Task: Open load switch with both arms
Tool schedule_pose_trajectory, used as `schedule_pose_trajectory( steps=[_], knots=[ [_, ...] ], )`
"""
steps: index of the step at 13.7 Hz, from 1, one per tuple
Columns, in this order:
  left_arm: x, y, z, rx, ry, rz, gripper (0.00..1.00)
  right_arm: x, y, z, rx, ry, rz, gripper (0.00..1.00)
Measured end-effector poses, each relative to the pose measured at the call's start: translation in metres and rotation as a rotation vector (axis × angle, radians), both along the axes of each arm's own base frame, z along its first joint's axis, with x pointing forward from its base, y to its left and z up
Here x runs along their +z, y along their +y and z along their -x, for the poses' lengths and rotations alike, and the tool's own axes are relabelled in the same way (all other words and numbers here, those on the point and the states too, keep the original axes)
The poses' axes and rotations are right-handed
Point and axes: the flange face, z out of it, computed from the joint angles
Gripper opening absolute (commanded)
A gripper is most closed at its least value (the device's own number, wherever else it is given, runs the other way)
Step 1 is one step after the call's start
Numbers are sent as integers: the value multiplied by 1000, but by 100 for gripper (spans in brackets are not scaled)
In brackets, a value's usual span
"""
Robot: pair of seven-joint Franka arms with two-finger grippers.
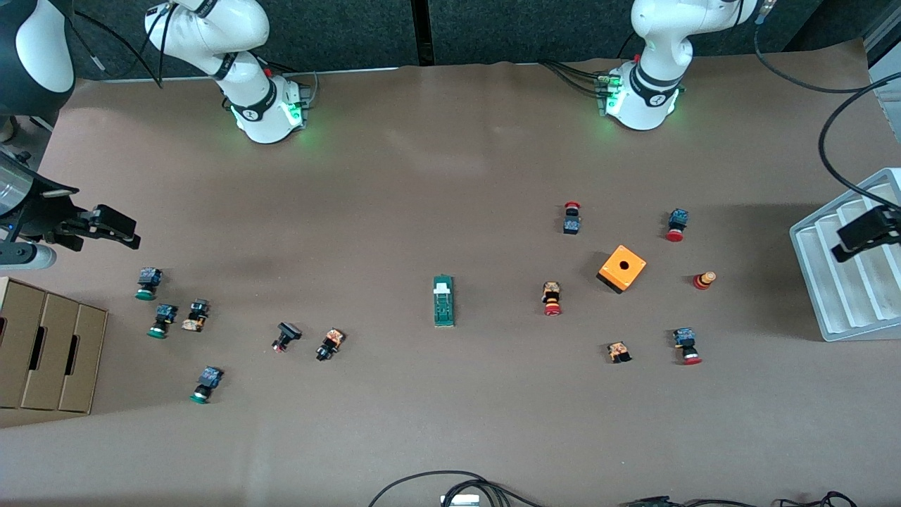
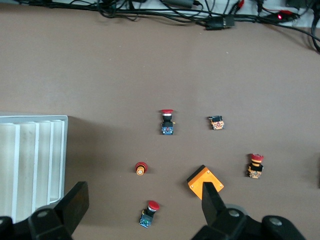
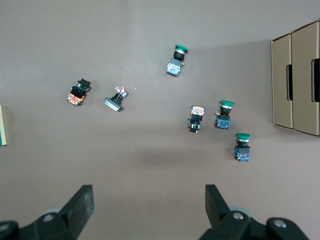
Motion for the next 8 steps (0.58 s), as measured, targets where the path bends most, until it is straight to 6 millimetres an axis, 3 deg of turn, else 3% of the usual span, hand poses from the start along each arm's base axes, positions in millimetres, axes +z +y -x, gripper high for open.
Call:
schedule_pose_trajectory(
  steps=[5,8],
  knots=[
    [-2,-18,11,-46,19,-7,100,0,0,0,0,0,0,99],
    [-2,-10,16,-40,24,-12,100,0,0,0,0,0,0,99]
  ],
)
